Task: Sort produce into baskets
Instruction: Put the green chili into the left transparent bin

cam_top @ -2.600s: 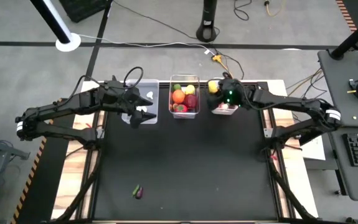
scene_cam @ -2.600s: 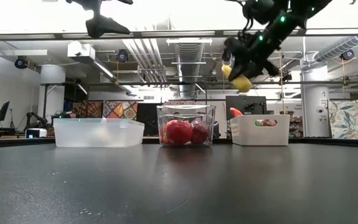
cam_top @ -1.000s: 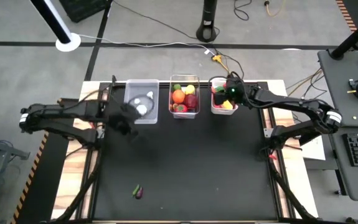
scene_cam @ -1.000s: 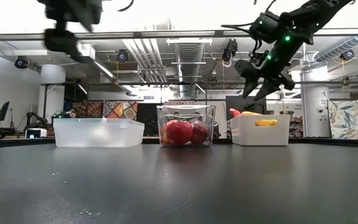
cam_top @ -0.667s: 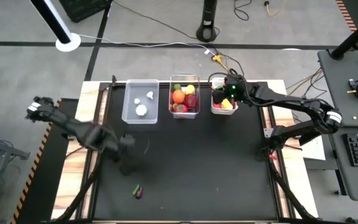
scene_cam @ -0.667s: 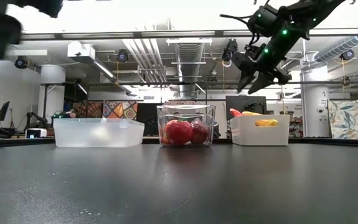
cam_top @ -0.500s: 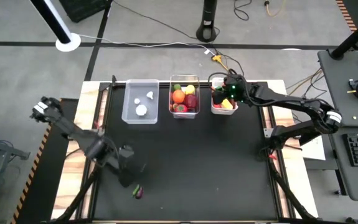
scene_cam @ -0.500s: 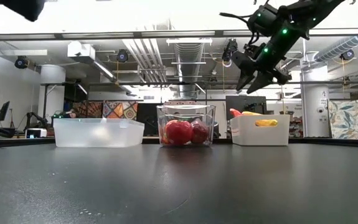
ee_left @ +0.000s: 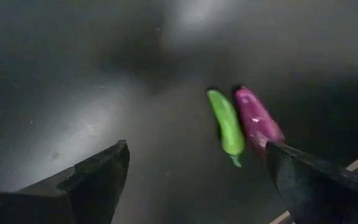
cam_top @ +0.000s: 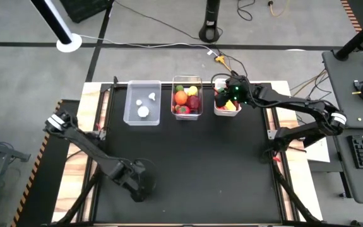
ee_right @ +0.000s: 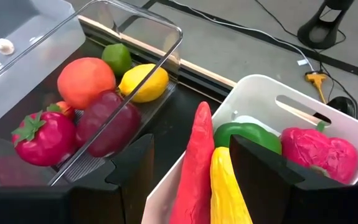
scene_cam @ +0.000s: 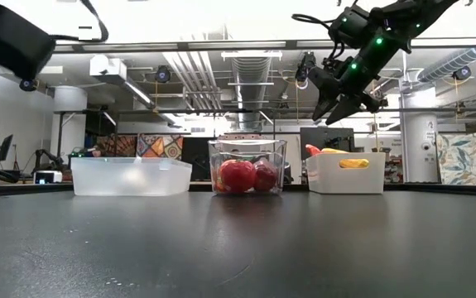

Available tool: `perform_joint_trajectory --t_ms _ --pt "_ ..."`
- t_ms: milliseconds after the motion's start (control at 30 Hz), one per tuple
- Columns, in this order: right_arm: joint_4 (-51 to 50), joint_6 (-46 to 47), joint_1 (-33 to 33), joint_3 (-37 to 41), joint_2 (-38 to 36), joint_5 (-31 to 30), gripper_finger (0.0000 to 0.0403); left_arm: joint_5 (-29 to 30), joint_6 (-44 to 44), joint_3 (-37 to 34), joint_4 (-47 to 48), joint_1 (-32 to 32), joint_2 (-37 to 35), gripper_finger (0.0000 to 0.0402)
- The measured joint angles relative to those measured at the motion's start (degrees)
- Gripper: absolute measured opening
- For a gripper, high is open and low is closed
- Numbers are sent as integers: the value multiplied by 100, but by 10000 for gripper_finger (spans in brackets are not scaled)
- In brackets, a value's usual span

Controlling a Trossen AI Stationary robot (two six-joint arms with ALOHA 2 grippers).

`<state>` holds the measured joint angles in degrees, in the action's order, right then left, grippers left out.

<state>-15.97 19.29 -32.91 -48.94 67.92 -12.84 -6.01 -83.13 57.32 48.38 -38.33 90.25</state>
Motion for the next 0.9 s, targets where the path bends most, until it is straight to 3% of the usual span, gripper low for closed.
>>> perform_joint_trajectory --t_ms 900 --pt "0 -114 0 -5 0 243 203 -146 163 -75 -631 -11 1022 348"
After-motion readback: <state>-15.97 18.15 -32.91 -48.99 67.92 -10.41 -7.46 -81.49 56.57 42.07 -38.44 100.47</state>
